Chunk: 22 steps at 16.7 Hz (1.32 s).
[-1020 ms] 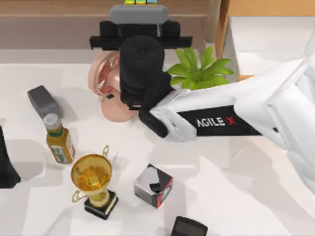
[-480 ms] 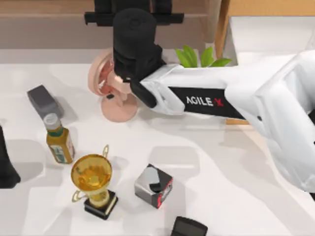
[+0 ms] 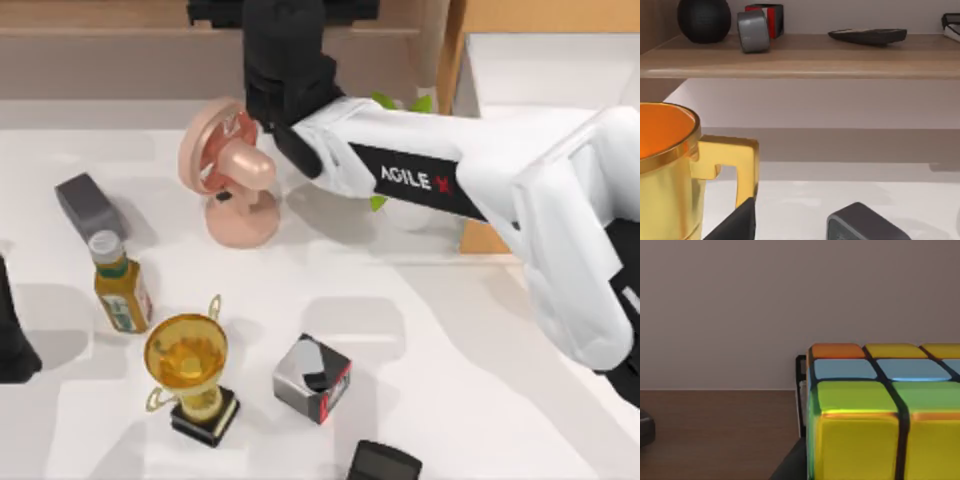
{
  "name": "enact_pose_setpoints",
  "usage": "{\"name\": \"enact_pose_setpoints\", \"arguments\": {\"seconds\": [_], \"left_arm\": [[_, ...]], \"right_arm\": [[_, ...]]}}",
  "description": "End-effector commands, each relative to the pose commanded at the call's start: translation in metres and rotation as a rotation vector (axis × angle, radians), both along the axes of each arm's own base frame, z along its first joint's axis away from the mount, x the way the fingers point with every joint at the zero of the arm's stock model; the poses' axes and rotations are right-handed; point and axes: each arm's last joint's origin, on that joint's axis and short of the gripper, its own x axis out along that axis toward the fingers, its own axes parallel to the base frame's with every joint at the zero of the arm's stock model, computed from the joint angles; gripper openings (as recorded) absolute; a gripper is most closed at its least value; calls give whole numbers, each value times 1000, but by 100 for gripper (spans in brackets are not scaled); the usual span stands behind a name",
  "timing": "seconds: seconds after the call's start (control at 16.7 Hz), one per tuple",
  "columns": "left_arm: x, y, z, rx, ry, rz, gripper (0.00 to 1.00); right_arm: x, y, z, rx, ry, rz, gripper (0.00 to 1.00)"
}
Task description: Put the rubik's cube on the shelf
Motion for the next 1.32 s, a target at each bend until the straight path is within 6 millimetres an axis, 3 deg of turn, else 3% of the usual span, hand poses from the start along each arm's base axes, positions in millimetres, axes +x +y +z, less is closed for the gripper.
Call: {"name": "enact_pose_setpoints", "arguments": {"seconds": [0.12,0.9,1.32], "left_arm": [[0,0,0,0,0,0,100],[0,0,0,0,0,0,100],[0,0,0,0,0,0,100]], "right_arm": [[0,0,0,0,0,0,0],[0,0,0,0,0,0,98],[0,0,0,0,0,0,100]]}}
